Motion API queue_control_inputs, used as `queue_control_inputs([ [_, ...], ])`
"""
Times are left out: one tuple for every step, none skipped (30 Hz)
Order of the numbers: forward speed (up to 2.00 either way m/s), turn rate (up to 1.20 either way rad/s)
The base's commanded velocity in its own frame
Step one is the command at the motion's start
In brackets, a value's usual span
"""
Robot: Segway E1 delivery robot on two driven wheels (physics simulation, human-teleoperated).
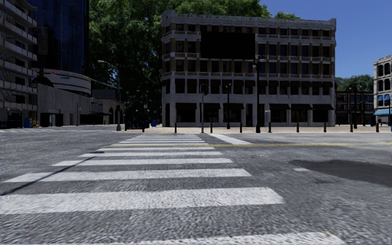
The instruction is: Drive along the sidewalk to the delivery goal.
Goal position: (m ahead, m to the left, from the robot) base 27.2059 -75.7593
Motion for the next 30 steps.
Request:
queue_control_inputs([
  [1.28,0.33],
  [1.35,0.26],
  [1.35,0.26],
  [1.46,0.19],
  [1.57,0.16],
  [1.77,0.14],
  [2.00,0.11],
  [2.00,0.11],
  [2.00,0.07],
  [2.00,0.06],
  [2.00,0.06],
  [2.00,0.06],
  [2.00,0.05],
  [2.00,0.05],
  [2.00,0.05],
  [2.00,0.05],
  [2.00,0.16],
  [2.00,0.39],
  [2.00,0.52],
  [2.00,0.55],
  [2.00,0.55],
  [2.00,0.55],
  [2.00,0.55],
  [2.00,0.55],
  [2.00,0.55],
  [2.00,0.53],
  [2.00,0.51],
  [2.00,0.46],
  [2.00,0.46],
  [2.00,0.39],
])
